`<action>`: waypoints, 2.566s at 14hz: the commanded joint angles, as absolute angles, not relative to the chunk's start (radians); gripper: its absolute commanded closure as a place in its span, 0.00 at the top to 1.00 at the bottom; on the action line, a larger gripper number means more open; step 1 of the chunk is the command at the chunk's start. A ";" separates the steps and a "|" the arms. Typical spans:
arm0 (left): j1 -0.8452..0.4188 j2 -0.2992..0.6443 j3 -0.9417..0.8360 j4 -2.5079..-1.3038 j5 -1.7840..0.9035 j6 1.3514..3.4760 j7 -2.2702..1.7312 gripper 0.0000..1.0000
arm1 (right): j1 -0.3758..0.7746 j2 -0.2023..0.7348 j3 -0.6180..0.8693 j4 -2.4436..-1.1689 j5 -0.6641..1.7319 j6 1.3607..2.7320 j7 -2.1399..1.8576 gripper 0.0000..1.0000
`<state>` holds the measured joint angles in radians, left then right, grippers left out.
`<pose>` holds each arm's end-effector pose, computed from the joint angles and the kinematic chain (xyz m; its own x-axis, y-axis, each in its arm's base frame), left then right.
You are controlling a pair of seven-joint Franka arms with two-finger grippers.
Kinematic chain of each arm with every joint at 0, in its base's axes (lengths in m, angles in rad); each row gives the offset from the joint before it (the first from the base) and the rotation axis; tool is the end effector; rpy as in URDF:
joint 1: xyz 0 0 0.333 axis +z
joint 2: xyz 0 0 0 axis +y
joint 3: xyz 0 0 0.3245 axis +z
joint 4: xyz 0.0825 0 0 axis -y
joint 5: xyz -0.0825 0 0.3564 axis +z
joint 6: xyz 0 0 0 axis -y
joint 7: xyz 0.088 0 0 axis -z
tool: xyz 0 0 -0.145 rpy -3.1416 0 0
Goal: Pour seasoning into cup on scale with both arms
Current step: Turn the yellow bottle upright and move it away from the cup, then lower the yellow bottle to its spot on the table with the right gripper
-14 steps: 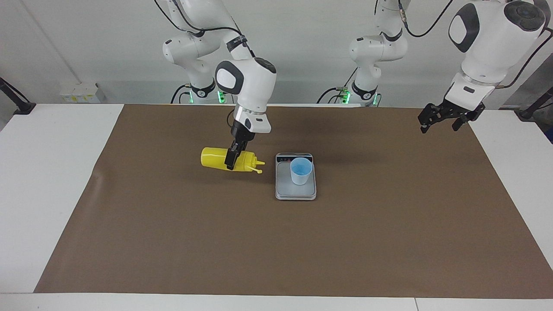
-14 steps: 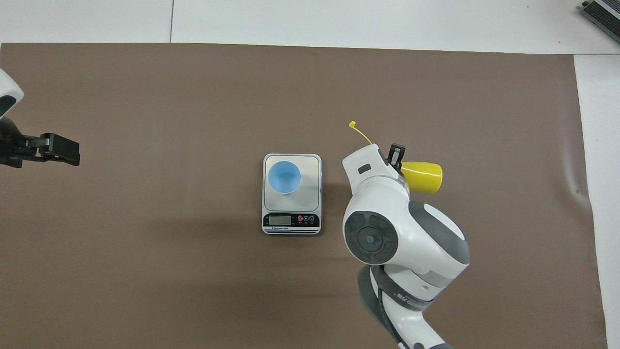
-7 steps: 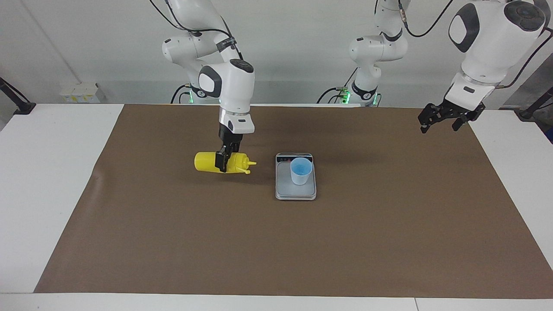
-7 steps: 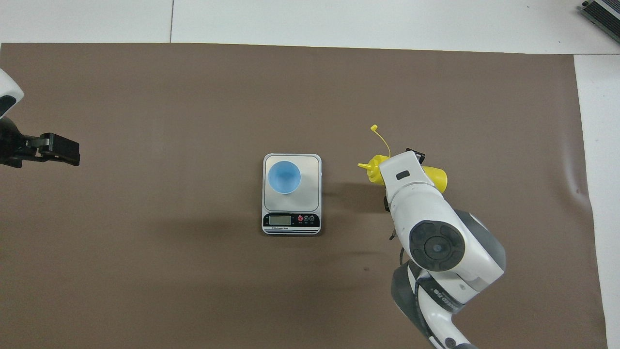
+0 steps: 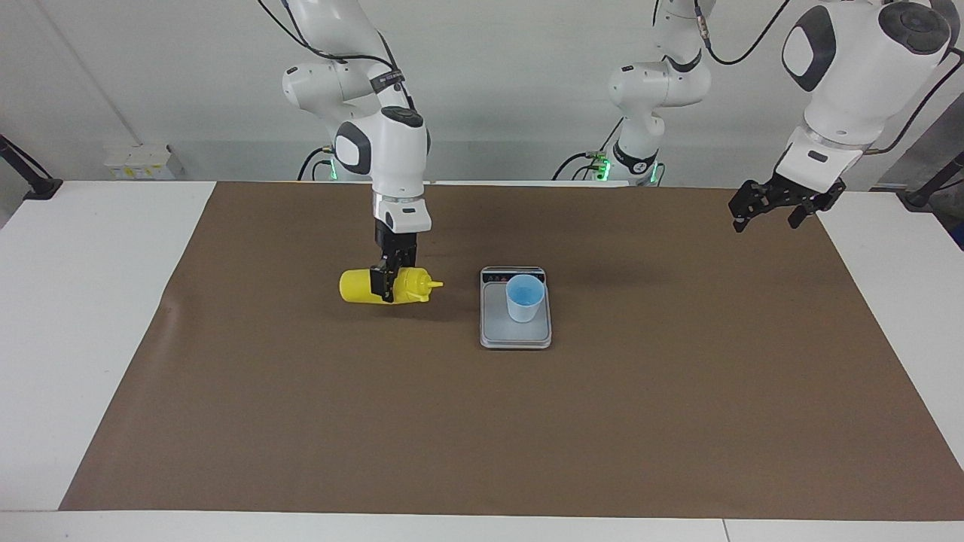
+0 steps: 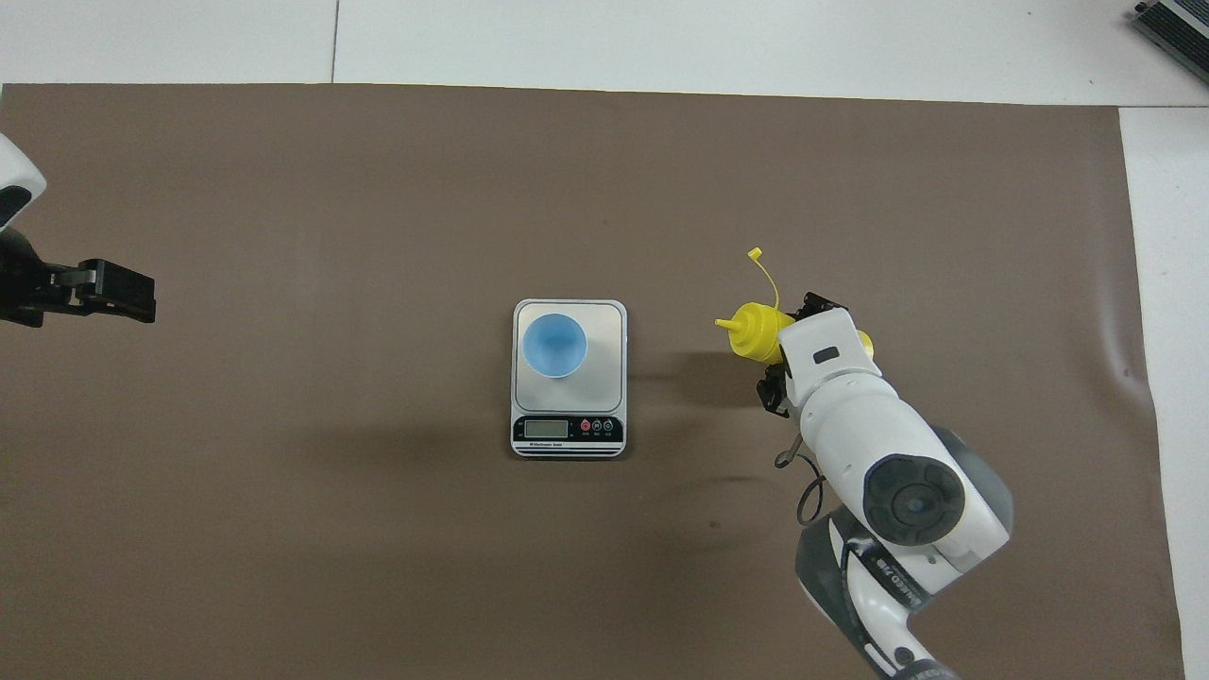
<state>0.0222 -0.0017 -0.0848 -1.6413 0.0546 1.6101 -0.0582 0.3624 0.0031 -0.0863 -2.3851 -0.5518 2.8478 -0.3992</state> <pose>0.5263 -0.0253 0.5681 0.9996 -0.0066 -0.0263 -0.0081 -0.9984 -0.0562 0.5001 0.1647 0.3585 0.3434 0.9219 0.1796 0.7960 -0.3871 0.4652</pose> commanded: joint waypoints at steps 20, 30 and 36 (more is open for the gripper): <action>0.035 -0.034 -0.089 -1.677 0.046 1.618 -0.048 1.00 | 0.183 -0.067 -0.087 -2.384 0.897 2.651 -1.817 0.03; 0.035 -0.034 -0.089 -1.677 0.046 1.618 -0.048 1.00 | -0.107 -0.048 -0.091 -2.373 1.281 2.180 -2.358 0.06; 0.035 -0.034 -0.089 -1.677 0.046 1.618 -0.048 1.00 | -0.204 0.043 -0.091 -2.372 1.360 1.999 -2.436 0.06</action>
<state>0.0222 -0.0017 -0.0847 -1.6413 0.0546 1.6101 -0.0582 -0.1799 0.0093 -0.0977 -2.3807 1.2913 2.0627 -2.3916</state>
